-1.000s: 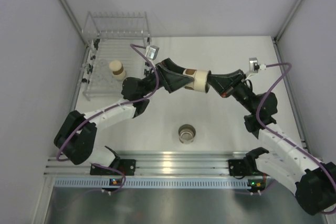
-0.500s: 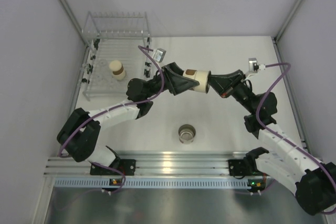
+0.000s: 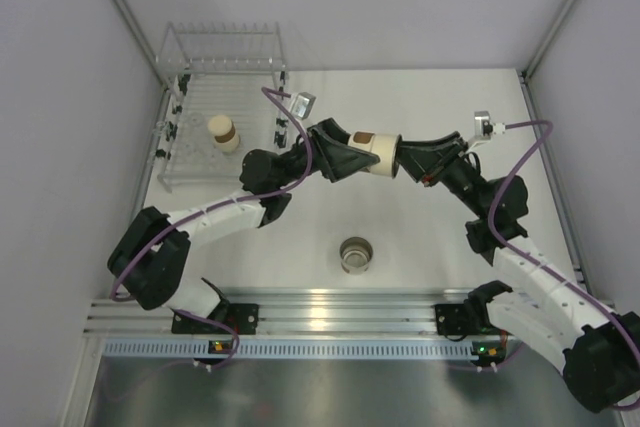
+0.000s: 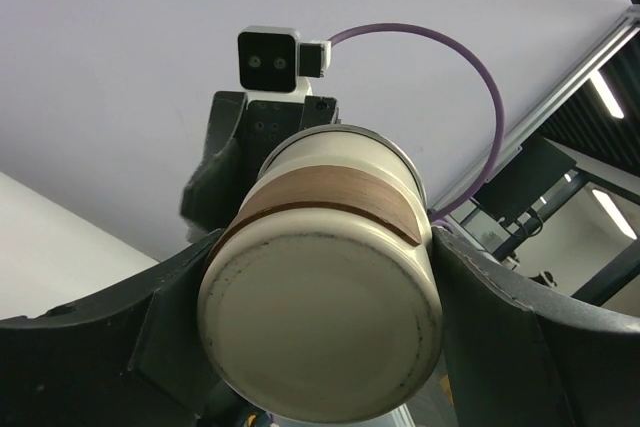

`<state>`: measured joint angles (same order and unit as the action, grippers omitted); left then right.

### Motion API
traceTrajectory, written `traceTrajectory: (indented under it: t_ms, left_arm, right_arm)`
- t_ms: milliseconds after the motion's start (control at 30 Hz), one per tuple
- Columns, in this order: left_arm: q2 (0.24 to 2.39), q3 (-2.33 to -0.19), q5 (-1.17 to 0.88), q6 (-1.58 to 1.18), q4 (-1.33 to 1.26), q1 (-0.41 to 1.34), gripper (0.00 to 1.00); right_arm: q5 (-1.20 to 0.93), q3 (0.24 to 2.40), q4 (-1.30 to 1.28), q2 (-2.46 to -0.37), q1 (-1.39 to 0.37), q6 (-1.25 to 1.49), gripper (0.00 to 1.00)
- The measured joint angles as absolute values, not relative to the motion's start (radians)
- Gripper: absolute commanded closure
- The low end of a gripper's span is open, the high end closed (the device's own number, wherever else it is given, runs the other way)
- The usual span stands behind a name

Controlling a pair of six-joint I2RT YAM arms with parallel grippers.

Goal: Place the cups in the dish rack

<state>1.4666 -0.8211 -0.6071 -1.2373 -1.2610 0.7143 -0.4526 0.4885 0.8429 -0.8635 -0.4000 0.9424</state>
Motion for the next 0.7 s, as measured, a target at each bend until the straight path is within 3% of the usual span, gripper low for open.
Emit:
traceTrajectory:
  t_ms: [133, 333, 700]
  left_arm:
    - [1.443, -0.821, -0.605, -1.217, -1.253, 0.696, 1.0]
    - [1.338, -0.82, -0.59, -1.118, -1.127, 0.619, 1.0]
    - [1.048, -0.925, -0.472, -0.636, -0.525, 0.566, 1.0]
  right_arm:
    - [-0.444, 0.488, 0.796, -0.844, -0.399, 0.921, 0.51]
    - [-0.425, 0.489, 0.726, -0.789, -0.398, 0.875, 0.45]
    - [-0.408, 0.489, 0.683, -0.783, -0.398, 0.846, 0.41]
